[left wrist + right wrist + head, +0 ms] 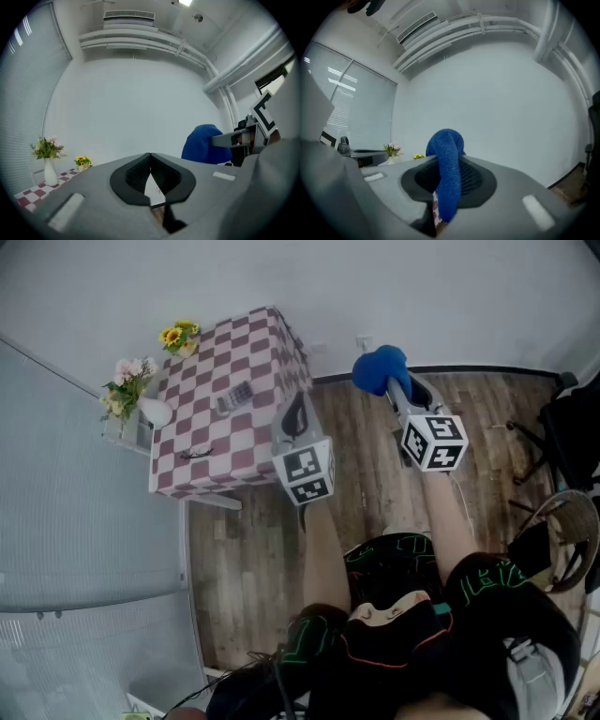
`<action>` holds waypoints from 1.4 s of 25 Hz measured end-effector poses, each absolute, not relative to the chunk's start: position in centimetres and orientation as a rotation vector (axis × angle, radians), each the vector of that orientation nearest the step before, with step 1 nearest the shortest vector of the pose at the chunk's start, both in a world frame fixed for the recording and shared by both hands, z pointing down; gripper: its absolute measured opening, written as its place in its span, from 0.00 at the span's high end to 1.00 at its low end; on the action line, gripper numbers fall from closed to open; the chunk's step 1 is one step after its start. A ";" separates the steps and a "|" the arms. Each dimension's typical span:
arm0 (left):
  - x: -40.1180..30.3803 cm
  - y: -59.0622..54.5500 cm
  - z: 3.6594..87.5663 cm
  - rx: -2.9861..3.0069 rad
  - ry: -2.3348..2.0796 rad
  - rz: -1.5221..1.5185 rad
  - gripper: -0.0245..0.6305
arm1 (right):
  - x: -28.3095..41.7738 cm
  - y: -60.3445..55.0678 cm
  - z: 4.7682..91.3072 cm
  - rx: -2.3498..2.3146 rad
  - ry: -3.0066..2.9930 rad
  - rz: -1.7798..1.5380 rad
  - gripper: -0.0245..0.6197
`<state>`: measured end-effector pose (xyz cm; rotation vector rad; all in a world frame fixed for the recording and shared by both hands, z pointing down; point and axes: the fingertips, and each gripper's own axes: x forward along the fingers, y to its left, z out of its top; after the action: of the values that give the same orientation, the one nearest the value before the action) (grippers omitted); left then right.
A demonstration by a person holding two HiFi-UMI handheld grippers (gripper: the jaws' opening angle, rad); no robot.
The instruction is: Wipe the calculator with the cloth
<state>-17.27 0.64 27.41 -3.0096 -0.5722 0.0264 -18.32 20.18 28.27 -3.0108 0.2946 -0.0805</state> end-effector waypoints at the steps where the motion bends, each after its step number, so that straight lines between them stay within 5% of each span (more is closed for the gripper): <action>1: -17.2 0.3 27.4 -3.011 -0.567 0.030 0.95 | -18.4 19.8 27.8 -3.023 0.310 -0.064 0.84; 19: -14.4 -1.5 31.0 -3.098 -0.506 -0.054 0.95 | -15.7 19.9 30.4 -3.053 0.294 -0.136 0.84; 35: 2.5 6.1 38.7 -3.039 -0.460 -0.293 0.95 | 1.2 27.2 39.9 -2.943 0.312 -0.355 0.84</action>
<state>2.52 6.09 38.66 -3.0394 -0.4604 -0.2933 1.23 27.21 39.92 -2.9429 0.3121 -0.3548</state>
